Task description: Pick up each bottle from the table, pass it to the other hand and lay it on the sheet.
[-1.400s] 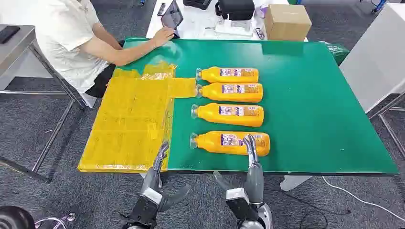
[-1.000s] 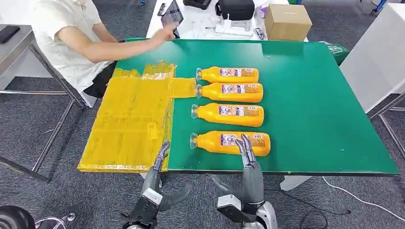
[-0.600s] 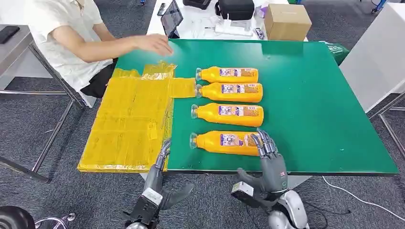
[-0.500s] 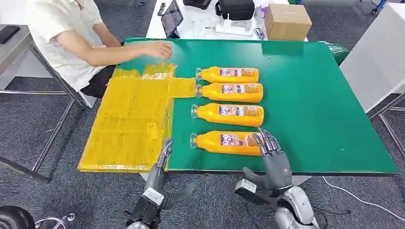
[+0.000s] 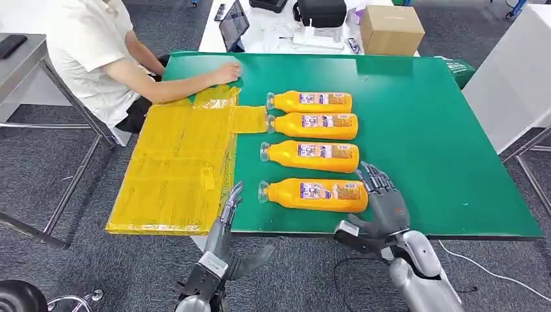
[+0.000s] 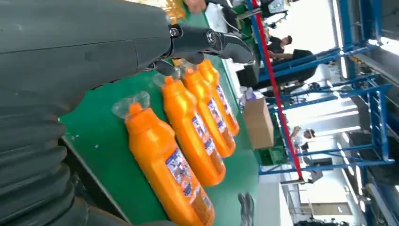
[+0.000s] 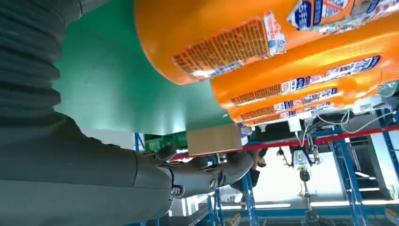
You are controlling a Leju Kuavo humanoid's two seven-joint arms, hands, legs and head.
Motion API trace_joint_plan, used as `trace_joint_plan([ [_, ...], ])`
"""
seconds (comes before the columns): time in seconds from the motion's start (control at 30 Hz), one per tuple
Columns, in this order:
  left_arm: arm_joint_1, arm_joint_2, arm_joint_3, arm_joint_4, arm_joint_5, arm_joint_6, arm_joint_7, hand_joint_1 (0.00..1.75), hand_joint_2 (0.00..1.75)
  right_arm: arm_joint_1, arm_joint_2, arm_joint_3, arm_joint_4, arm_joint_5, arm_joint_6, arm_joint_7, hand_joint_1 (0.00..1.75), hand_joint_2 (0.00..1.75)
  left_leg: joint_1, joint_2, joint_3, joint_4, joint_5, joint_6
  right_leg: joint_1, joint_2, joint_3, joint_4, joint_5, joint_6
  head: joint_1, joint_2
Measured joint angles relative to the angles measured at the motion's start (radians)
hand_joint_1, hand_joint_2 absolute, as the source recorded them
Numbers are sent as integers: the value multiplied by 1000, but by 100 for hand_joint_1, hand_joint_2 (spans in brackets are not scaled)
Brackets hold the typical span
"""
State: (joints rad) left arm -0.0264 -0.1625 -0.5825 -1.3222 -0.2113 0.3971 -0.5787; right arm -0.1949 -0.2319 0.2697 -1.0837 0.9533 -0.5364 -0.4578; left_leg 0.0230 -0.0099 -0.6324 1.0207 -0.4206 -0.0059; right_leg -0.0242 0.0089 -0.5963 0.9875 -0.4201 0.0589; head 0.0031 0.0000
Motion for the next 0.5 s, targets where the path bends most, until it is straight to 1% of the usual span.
trace_joint_plan([
  [0.2,-10,-3,-9,6,3,-2,-1,0,175,-41,5,13,57,0,15,0,0,175,0,0,0,0,0,0,0,0,0,0,0,0,0,0],
  [0.3,-14,-3,-14,11,13,-4,-7,0,175,-67,16,20,102,-45,40,-5,0,175,0,0,0,0,0,0,0,0,0,0,0,0,0,0],
  [0.5,-21,-4,-28,25,21,-9,-12,0,175,-104,39,28,182,-54,51,-6,0,175,0,0,0,0,0,0,0,0,0,0,0,0,0,0],
])
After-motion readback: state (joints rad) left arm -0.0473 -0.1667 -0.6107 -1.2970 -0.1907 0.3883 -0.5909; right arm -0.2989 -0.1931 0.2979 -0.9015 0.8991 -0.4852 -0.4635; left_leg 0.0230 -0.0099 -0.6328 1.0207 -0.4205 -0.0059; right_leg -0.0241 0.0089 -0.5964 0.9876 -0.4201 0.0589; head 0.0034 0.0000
